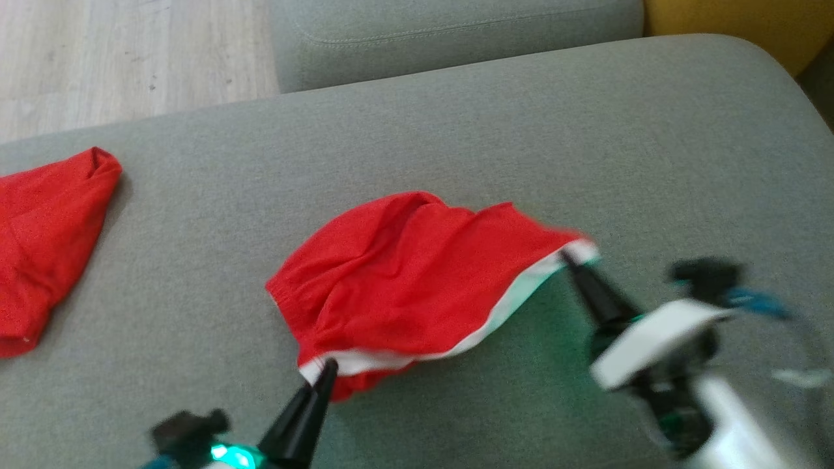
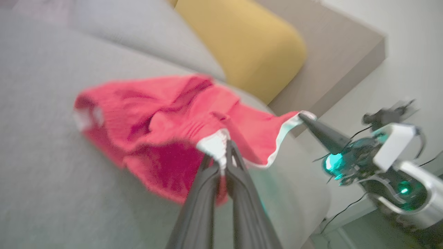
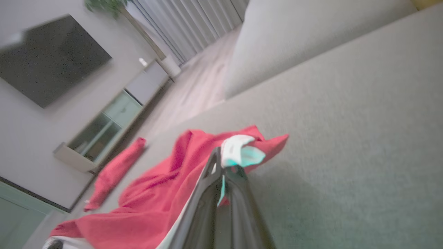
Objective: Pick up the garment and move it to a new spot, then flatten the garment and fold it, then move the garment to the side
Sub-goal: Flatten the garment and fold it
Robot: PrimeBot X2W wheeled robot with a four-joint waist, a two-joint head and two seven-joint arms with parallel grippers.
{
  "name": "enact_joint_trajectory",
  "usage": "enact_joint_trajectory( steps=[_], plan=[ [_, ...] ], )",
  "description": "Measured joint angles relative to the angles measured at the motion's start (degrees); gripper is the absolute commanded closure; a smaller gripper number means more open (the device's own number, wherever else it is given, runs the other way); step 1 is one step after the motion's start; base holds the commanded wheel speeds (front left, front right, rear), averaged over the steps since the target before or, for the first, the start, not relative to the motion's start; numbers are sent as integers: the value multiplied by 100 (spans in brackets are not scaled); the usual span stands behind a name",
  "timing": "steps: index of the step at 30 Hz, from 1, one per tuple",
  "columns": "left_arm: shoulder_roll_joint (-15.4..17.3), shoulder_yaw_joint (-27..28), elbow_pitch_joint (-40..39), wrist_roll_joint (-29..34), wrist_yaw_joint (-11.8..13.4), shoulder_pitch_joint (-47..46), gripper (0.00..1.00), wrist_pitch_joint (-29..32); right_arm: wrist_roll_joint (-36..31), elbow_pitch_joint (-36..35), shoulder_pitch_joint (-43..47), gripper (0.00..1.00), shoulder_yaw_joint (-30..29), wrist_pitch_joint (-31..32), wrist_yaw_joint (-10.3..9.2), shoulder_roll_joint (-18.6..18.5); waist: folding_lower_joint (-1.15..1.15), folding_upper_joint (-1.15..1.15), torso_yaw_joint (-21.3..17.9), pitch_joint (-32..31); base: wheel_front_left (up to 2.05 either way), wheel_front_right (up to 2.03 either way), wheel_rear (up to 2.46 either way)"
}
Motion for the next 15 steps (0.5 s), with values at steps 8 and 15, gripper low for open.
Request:
enact_joint_trajectory(
  steps=[8, 15],
  plan=[
    [714, 721, -3619, -1202, 157, 270, 100, 592, 1914, -3641, 1145, 100, -1624, 1201, 0, -900, 0, 0, -173, 128, 0, 0, 0],
    [940, 1095, -4510, -2008, 602, -1079, 100, 1546, 2726, -4727, 674, 100, -2536, 2138, 0, -739, 0, 0, -349, 491, 0, 0, 0]
  ],
)
